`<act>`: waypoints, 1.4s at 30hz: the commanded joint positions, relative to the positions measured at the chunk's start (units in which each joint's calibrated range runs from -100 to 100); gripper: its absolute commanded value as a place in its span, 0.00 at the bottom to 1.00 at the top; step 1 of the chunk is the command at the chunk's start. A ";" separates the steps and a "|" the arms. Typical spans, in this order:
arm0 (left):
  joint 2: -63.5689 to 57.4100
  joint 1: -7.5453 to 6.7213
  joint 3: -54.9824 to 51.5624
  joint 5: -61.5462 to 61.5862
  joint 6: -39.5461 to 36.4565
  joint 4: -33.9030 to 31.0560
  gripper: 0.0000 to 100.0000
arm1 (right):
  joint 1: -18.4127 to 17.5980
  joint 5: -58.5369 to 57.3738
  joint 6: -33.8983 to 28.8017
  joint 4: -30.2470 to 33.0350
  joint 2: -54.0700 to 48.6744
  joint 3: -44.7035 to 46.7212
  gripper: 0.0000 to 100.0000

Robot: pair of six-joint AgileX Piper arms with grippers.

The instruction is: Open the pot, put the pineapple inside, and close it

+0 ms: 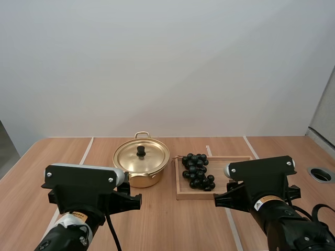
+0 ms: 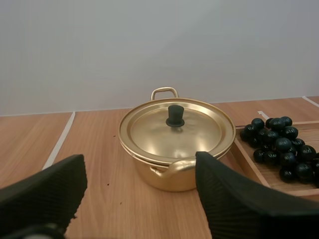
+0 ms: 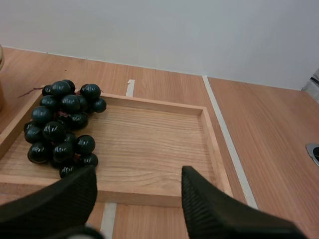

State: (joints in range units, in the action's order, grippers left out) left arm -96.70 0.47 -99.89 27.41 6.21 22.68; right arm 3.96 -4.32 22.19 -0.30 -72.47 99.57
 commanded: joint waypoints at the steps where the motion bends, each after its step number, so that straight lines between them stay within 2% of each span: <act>1: -0.55 0.13 -0.11 -0.01 -0.53 -0.29 1.00 | 0.23 0.39 0.14 -0.22 -0.41 0.43 0.44; 3: -0.55 0.13 -0.11 -0.01 -0.53 -0.29 1.00 | 0.23 0.89 0.14 -0.22 -0.41 0.43 0.22; 4: -0.55 0.11 -0.11 -0.01 -0.53 -0.75 1.00 | 0.23 1.40 0.14 -0.22 -0.41 0.43 0.05; 5: -0.55 0.11 -0.11 -0.16 -0.53 -1.79 1.00 | 0.23 2.28 0.14 -0.22 -0.41 0.43 0.00; 10: -0.55 0.11 -0.11 -0.36 -1.37 -8.15 1.00 | 0.23 13.32 0.14 -1.92 -0.41 0.43 0.00; 12: -0.55 0.11 -0.11 -0.77 -5.68 -12.85 1.00 | 0.23 13.99 0.03 -1.92 -0.41 0.43 0.00; 15: -0.55 0.11 -0.11 -1.36 -16.00 -21.23 1.00 | 0.23 11.81 -1.17 -2.03 -0.41 0.43 0.00; 16: -0.55 0.11 -0.11 -1.36 -18.31 -22.21 1.00 | 0.23 11.15 -1.32 -2.03 -0.41 0.43 0.00; 19: -0.55 0.11 -0.11 -0.80 -21.83 -22.08 1.00 | 0.23 9.32 -1.32 -2.03 -0.41 0.43 0.00; 23: -0.55 0.11 -0.11 -0.33 -22.49 -22.08 1.00 | 0.16 2.66 -1.32 -2.03 -0.99 0.43 0.00; 35: -0.55 0.11 -0.11 -0.44 -22.49 -22.11 1.00 | -3.70 -24.38 -1.32 -3.65 -23.83 0.43 0.00; 37: -0.55 0.11 -0.11 -0.44 -22.49 -22.11 1.00 | -3.86 -25.94 -2.18 -3.77 -27.41 0.43 0.00; 41: -0.55 0.11 -0.11 0.59 -22.49 -20.23 1.00 | -3.79 -26.84 -6.51 -3.90 -27.53 0.43 0.00; 42: -0.55 0.11 -0.11 1.08 -22.49 -19.51 0.95 | -3.79 -26.84 -6.51 -3.90 -27.53 0.43 0.00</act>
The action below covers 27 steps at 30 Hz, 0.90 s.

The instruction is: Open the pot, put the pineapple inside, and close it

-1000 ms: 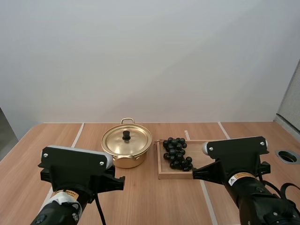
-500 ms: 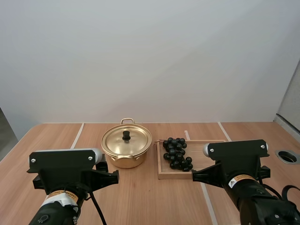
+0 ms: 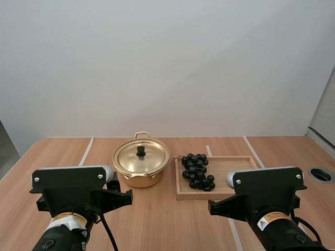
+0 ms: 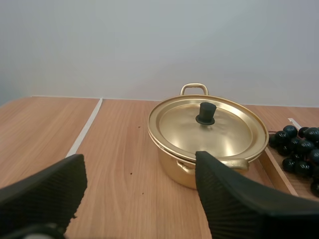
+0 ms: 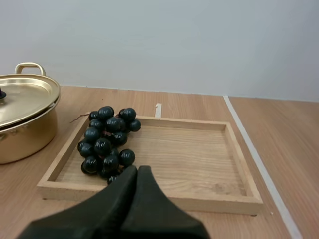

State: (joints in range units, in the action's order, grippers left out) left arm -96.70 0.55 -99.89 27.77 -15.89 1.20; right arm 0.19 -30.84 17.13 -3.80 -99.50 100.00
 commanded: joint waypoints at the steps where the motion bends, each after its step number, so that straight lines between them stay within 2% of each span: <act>1: -0.55 0.03 -0.11 1.13 -0.43 2.55 0.76 | -0.03 -0.32 -1.45 -0.41 -0.50 0.00 0.00; 2: -0.55 0.03 -0.11 1.62 -0.43 3.12 0.59 | -0.03 -0.32 -1.45 -0.41 -0.50 0.00 0.00; 4: -0.55 0.03 -0.11 1.58 -0.43 3.24 0.15 | -0.03 -0.32 -1.21 -0.41 -0.50 0.00 0.00; 5: -0.55 0.03 -0.11 1.58 -0.43 3.24 0.00 | -0.03 -0.32 -1.20 -0.29 -0.50 0.00 0.00; 27: -0.55 0.03 -0.11 0.31 -0.21 1.47 0.00 | -0.03 -0.32 -1.20 -0.18 -0.50 0.00 0.00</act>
